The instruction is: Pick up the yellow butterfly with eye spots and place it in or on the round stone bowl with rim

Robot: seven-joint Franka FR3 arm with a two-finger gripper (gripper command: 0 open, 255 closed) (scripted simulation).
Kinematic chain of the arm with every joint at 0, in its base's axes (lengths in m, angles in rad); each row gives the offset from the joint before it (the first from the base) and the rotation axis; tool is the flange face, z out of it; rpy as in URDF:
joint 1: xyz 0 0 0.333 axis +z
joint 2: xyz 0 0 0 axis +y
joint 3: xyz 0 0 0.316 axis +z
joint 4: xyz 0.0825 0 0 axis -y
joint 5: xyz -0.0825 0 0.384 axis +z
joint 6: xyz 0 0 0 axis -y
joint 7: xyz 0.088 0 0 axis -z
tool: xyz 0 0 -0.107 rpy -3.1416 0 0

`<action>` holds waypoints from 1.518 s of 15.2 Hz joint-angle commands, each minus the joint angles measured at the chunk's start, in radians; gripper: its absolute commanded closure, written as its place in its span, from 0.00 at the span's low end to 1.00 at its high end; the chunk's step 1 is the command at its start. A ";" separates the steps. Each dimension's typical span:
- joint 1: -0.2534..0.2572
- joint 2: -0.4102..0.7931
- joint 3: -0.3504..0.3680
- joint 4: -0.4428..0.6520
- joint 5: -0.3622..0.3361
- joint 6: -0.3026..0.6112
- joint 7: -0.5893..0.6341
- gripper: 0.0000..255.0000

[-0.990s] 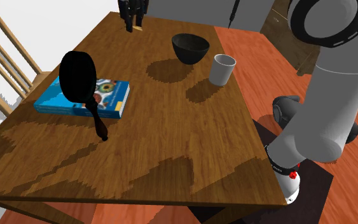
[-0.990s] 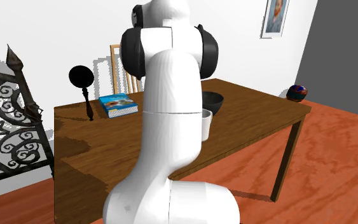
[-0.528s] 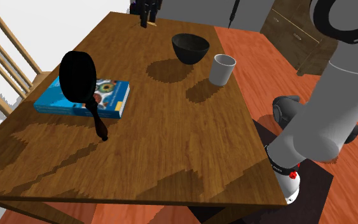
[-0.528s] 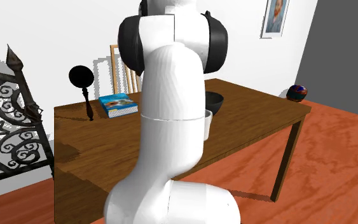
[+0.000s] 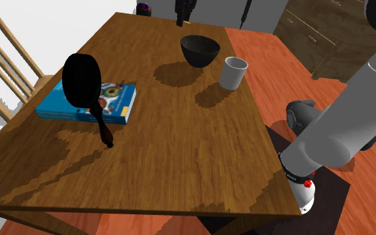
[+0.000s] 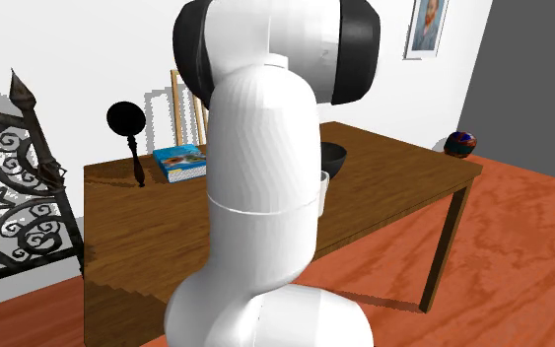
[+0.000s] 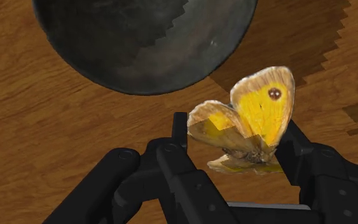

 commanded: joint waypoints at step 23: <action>-0.087 -0.158 -0.092 -0.384 0.030 0.215 -0.198 1.00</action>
